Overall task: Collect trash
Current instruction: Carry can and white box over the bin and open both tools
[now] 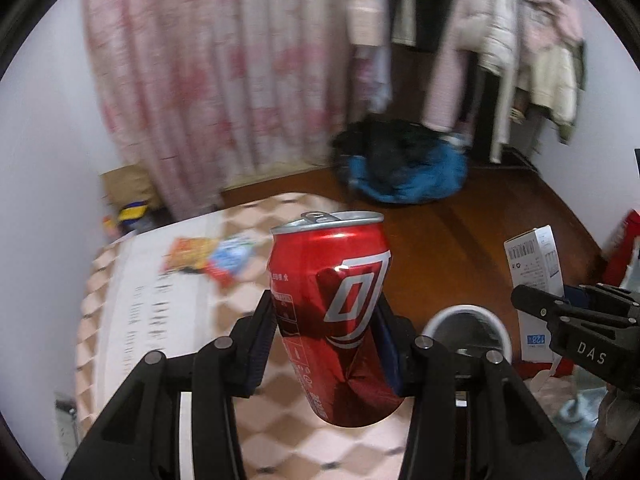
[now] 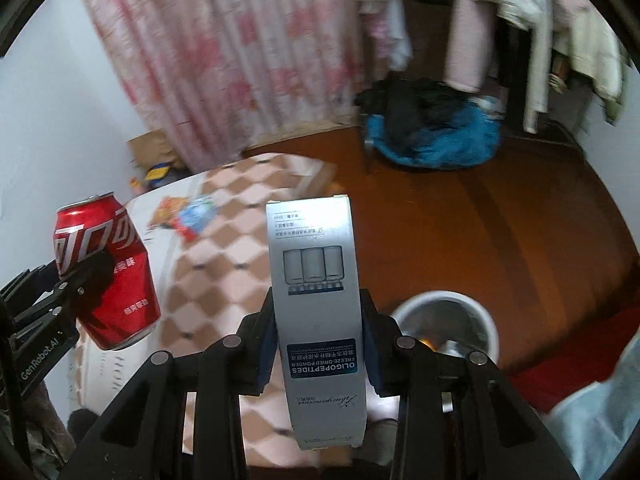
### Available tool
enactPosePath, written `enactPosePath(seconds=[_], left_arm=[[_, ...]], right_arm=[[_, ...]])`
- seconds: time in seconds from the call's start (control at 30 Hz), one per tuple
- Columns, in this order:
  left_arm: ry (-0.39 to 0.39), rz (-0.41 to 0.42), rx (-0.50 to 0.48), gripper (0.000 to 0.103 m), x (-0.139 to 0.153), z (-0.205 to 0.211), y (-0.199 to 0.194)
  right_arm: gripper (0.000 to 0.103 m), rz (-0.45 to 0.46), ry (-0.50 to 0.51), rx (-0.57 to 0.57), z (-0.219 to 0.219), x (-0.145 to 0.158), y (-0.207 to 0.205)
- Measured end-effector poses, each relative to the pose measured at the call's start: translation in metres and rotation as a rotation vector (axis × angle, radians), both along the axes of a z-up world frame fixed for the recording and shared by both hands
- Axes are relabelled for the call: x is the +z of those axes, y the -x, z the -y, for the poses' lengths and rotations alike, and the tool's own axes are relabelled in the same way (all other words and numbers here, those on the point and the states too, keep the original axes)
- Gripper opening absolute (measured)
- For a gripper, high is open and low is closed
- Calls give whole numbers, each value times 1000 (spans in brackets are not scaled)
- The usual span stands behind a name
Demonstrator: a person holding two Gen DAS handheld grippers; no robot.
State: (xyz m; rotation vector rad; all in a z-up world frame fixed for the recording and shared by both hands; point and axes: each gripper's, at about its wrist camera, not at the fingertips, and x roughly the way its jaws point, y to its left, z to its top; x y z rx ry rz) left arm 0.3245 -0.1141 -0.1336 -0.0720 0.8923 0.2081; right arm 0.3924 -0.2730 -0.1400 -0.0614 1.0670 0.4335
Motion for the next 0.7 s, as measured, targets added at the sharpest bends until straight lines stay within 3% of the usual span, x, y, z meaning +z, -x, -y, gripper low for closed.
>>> enactPosePath(seconds=[0.17,0.37,0.7], left_arm=[[18,-17,-87,42,-19,61,-33],[58,-105,-149,42,-64,123,-80],[94,-255,-206,42,-138,169,-126]], right_arm=[[38,-29,32,-106,83,-16,-20],[38,-152,34,-214,163,-75,-52],[38,-327,13,-298,222,-176,-87]])
